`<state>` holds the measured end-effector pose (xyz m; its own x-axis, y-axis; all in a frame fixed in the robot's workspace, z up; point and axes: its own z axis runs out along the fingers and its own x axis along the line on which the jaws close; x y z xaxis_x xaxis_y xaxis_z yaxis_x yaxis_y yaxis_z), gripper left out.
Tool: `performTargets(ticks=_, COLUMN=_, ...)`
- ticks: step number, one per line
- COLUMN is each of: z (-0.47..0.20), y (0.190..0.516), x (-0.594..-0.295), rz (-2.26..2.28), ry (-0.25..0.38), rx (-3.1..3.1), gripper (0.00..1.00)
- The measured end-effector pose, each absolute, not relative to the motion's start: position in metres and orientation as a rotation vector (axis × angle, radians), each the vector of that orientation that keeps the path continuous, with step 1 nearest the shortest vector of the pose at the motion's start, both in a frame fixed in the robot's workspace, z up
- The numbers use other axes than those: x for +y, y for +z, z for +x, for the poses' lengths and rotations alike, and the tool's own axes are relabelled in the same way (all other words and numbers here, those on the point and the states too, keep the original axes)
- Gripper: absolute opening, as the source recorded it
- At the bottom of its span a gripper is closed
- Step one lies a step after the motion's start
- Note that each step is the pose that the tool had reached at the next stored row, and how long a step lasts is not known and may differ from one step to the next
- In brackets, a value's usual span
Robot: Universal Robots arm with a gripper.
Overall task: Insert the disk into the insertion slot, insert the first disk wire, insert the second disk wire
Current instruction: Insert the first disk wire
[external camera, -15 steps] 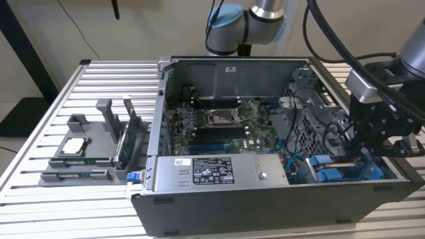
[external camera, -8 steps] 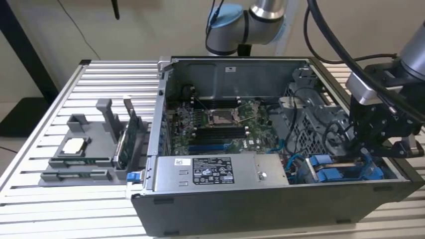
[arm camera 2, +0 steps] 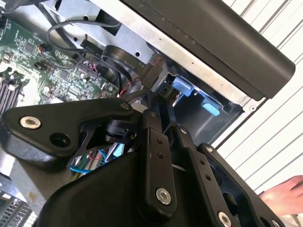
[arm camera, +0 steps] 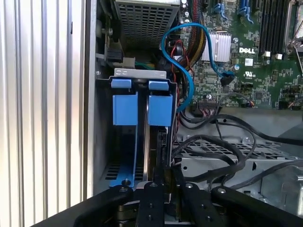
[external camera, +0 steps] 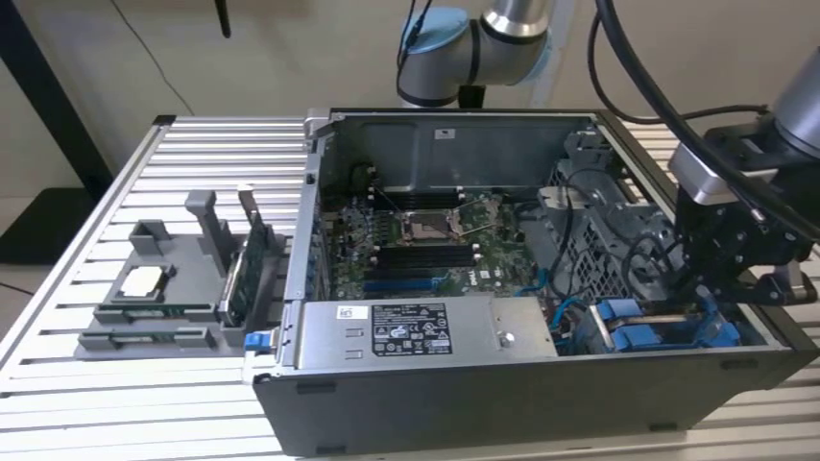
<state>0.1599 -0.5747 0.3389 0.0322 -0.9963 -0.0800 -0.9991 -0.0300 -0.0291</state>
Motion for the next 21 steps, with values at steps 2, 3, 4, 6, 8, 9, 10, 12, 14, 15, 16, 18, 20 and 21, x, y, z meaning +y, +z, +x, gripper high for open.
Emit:
performTargets(ticks=2, z=0.161, y=0.339, x=-0.575, rz=-2.198, ry=0.059, rx=2.137, gripper=0.19)
performTargets(ticks=3, z=0.161, y=0.339, x=-0.575, rz=-2.197, ry=0.060, rx=2.140, gripper=0.19)
performTargets(ticks=4, z=0.161, y=0.339, x=-0.575, rz=-2.196, ry=0.062, rx=2.141, gripper=0.19)
performTargets(ticks=6, z=0.161, y=0.341, x=-0.576, rz=-2.196, ry=0.062, rx=2.142, gripper=0.19)
performTargets(ticks=8, z=0.161, y=0.348, x=-0.576, rz=-2.195, ry=0.063, rx=2.142, gripper=0.19)
performTargets(ticks=9, z=0.161, y=0.352, x=-0.576, rz=-2.195, ry=0.062, rx=2.142, gripper=0.19)
performTargets(ticks=10, z=0.161, y=0.354, x=-0.577, rz=-2.195, ry=0.063, rx=2.142, gripper=0.19)
performTargets(ticks=12, z=0.161, y=0.355, x=-0.580, rz=-2.195, ry=0.062, rx=2.143, gripper=0.19)
performTargets(ticks=14, z=0.159, y=0.354, x=-0.581, rz=-2.193, ry=0.062, rx=2.145, gripper=0.19)
performTargets(ticks=15, z=0.158, y=0.354, x=-0.581, rz=-2.190, ry=0.062, rx=2.148, gripper=0.19)
performTargets(ticks=16, z=0.156, y=0.353, x=-0.581, rz=-2.188, ry=0.061, rx=2.150, gripper=0.19)
performTargets(ticks=18, z=0.155, y=0.351, x=-0.581, rz=-2.185, ry=0.061, rx=2.153, gripper=0.19)
performTargets(ticks=20, z=0.155, y=0.350, x=-0.581, rz=-2.185, ry=0.060, rx=2.153, gripper=0.19)
performTargets(ticks=21, z=0.155, y=0.349, x=-0.581, rz=-2.184, ry=0.059, rx=2.152, gripper=0.19)
